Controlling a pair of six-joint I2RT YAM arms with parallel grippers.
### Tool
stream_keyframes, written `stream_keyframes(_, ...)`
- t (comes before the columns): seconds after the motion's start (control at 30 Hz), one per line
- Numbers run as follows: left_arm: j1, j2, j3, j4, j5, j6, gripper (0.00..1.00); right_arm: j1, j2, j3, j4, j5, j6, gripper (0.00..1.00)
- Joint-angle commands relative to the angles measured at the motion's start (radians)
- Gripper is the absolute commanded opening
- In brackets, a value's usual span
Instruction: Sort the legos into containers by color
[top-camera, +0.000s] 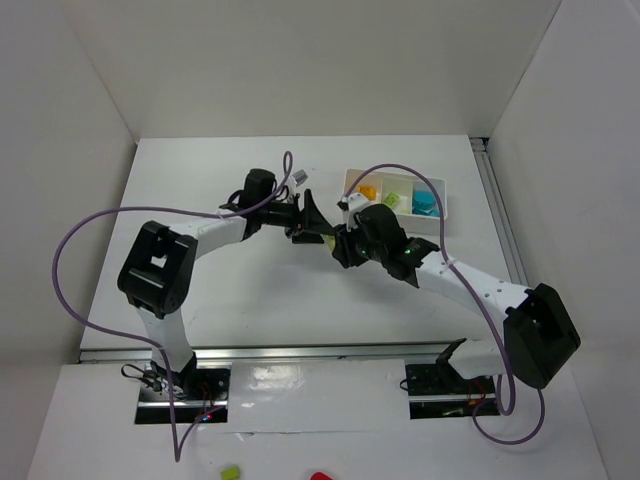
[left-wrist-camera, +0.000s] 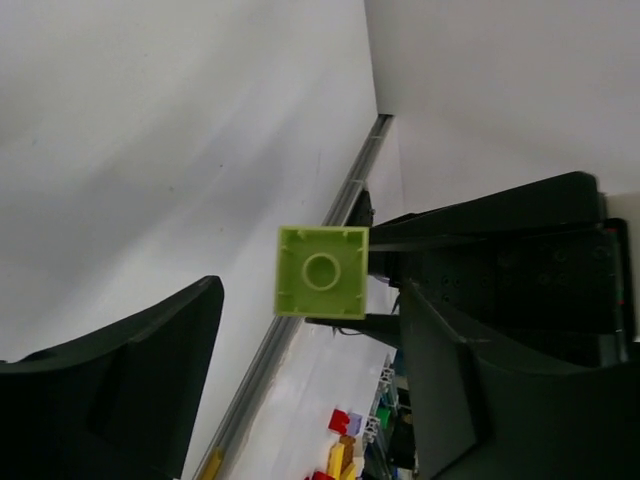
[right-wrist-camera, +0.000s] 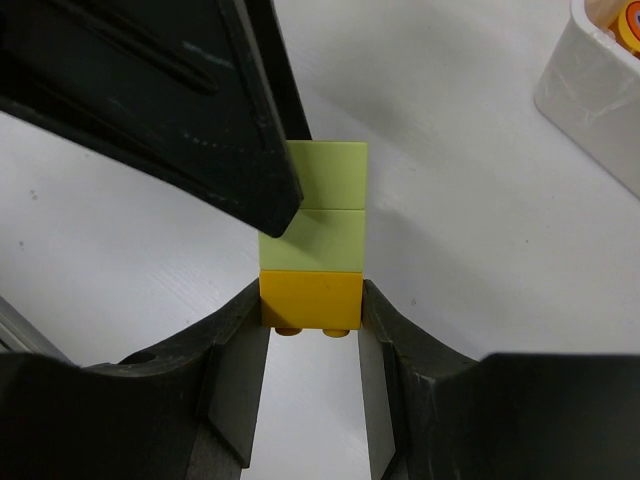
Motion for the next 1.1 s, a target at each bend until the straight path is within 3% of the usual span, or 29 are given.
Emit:
stream_keyframes(0.0,-0.007,0.017,0.066,0.074,0.074,-0.010,0.77,0.016,-0.016,0.020,0.021,0.005,0.002,0.23)
stream_keyframes(0.2,-0.017,-0.002,0.084,0.004,0.074,0.063,0.52,0.016,-0.015,0.020,0.030,0.035,0.011,0.23)
stream_keyframes(0.23,-0.017,-0.002,0.093,0.004,0.084,0.063,0.35,0.016,-0.015,0.020,0.030,0.036,0.011,0.23)
stream_keyframes(0.37,0.004,0.008,0.104,-0.018,0.093,0.063,0.00,0.016,-0.025,0.020,0.019,0.055,0.011,0.22)
stream_keyframes(0.6,0.101,-0.021,0.066,-0.028,0.001,0.059,0.00,0.016,-0.110,0.020,-0.074,0.120,0.011,0.22)
stream_keyframes(0.8,0.147,-0.078,0.055,-0.129,-0.102,0.093,0.00,0.002,-0.137,0.009,-0.069,0.305,0.022,0.21)
stream_keyframes(1.07,0.136,-0.137,0.026,-0.174,-0.142,0.132,0.00,-0.085,0.040,0.158,-0.009,0.304,0.003,0.21)
